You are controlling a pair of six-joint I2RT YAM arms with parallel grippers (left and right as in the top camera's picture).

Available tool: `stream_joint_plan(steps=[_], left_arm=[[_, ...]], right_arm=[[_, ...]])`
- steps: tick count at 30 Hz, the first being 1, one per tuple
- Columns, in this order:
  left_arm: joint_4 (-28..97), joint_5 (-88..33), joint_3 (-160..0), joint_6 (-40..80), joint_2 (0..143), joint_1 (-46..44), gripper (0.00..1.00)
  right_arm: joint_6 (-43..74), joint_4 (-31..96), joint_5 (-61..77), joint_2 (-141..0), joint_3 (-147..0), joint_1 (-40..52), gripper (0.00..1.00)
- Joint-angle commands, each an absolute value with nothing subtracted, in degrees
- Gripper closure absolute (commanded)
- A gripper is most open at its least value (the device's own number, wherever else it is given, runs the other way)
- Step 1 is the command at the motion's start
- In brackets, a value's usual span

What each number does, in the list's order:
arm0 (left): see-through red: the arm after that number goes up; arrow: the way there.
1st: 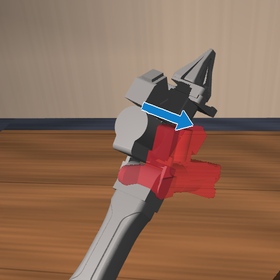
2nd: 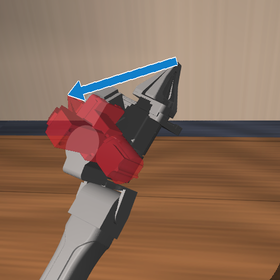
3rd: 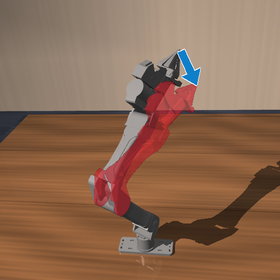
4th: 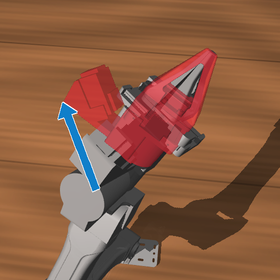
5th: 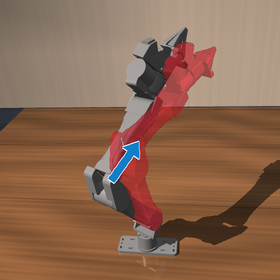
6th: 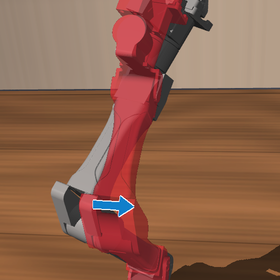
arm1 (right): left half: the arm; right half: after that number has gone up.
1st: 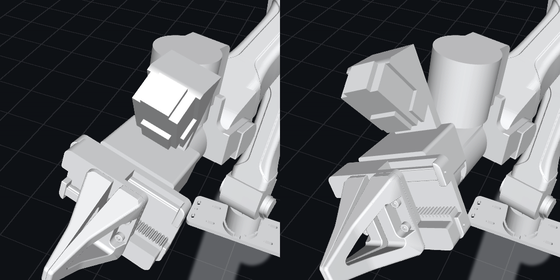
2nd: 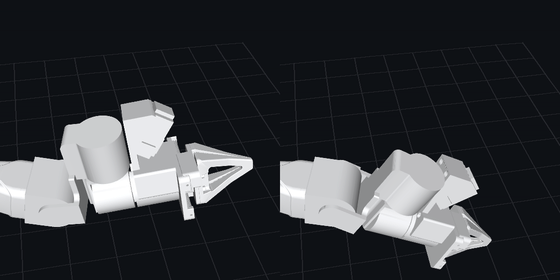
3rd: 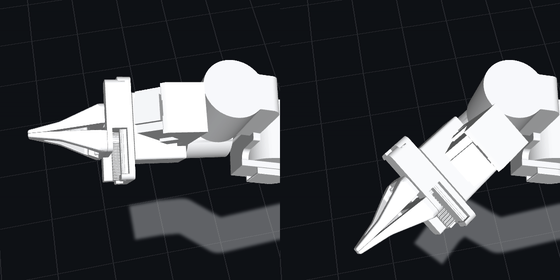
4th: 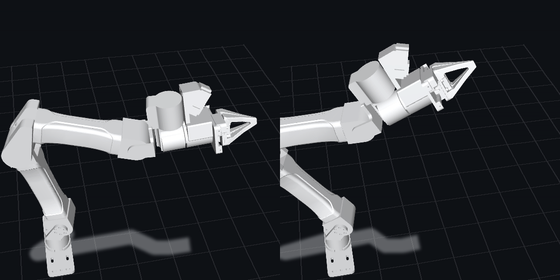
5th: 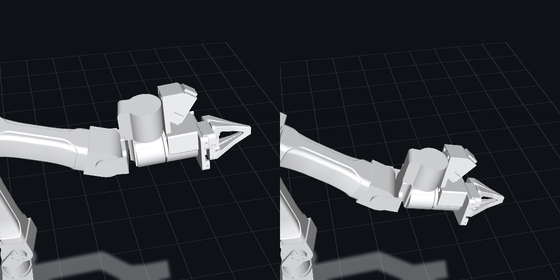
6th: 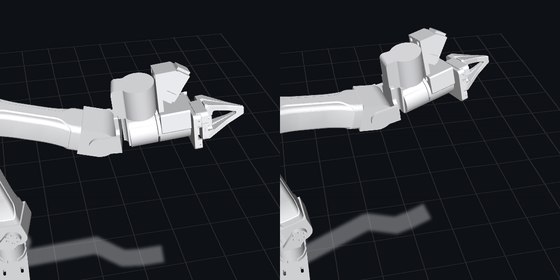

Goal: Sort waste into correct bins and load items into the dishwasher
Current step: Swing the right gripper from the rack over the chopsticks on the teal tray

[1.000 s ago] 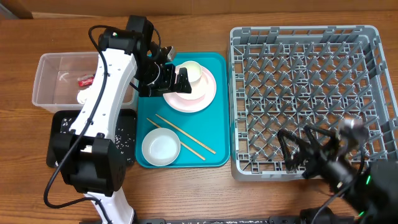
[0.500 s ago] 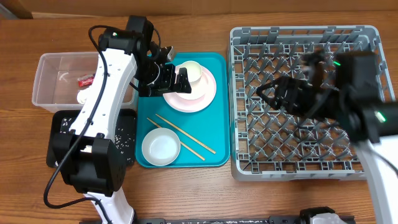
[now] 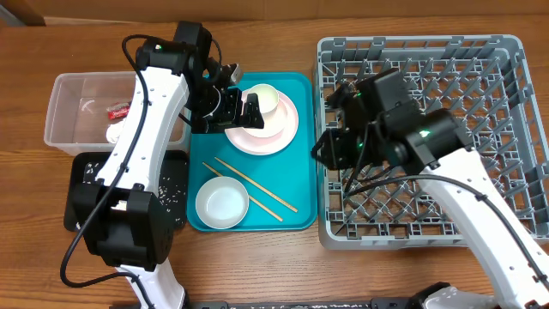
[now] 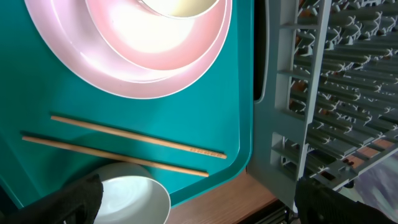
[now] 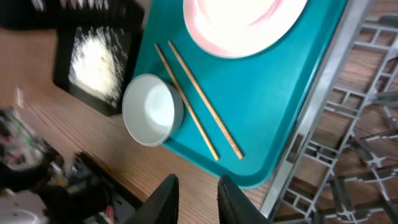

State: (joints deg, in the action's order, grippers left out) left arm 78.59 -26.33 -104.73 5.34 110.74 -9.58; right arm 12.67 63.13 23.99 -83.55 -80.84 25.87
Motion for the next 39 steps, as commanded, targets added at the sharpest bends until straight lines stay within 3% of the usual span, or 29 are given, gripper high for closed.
stream_joint_plan(steps=[1,10,18,20,21,25,27,34,39], left_arm=[[78.59,-26.41,-105.69,3.81,109.47,-9.78,0.0],[77.54,-26.37,-106.89,6.26,108.47,-6.15,0.0],[82.3,-23.88,-106.89,7.31,101.32,12.73,0.0],[83.99,-20.88,-106.87,7.29,101.41,15.7,0.0],[84.58,-18.79,-106.87,7.29,101.56,16.93,0.0],[84.25,-12.21,-106.87,7.29,101.69,19.99,0.0],[83.68,-9.78,-106.87,7.29,101.69,20.62,0.0],[83.7,-9.43,-106.87,7.29,101.75,20.62,0.0],[83.7,-9.43,-106.87,7.31,101.78,20.6,0.0]], right_arm=[[11.94,64.9,18.87,-85.45,-80.86,30.0,0.73],[11.97,57.08,13.21,-87.92,-76.4,39.99,0.68],[11.9,39.92,3.88,-90.26,-67.29,46.59,0.65],[11.94,37.47,3.99,-90.26,-66.63,46.59,0.55],[11.94,37.19,4.12,-90.26,-66.63,46.59,0.39],[11.7,34.57,4.32,-90.24,-66.63,46.59,0.32],[9.74,33.54,3.64,-90.56,-66.28,46.59,0.65],[7.31,28.99,2.42,-93.47,-60.93,47.24,0.81],[3.62,26.04,2.42,-95.33,-59.72,48.25,0.83]])
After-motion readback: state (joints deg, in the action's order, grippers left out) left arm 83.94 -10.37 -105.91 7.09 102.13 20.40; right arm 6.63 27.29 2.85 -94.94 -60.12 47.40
